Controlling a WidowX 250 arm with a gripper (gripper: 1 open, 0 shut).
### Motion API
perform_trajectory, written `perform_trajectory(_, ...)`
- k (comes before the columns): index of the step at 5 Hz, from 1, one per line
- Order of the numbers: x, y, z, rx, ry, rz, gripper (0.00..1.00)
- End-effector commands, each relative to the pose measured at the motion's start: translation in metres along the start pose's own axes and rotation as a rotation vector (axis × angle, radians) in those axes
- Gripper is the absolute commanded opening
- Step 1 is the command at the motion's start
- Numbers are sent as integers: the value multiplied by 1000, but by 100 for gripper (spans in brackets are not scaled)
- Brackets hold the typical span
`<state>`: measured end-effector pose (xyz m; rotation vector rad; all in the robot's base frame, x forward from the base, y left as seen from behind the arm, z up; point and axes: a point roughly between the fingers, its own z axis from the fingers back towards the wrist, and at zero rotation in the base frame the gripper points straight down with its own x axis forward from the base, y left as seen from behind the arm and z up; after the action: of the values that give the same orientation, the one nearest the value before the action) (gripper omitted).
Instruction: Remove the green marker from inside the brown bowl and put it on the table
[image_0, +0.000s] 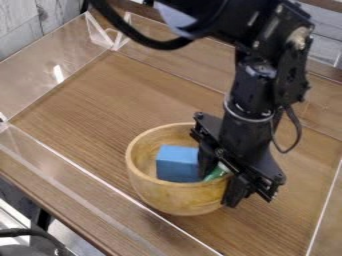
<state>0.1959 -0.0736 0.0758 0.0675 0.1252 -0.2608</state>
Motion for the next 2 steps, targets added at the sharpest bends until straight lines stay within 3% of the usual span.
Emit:
perform_trajectory(1, 10, 3, 22, -13, -84, 6, 0)
perform_trajectory(2, 8, 4, 25, -15, -83, 3, 0)
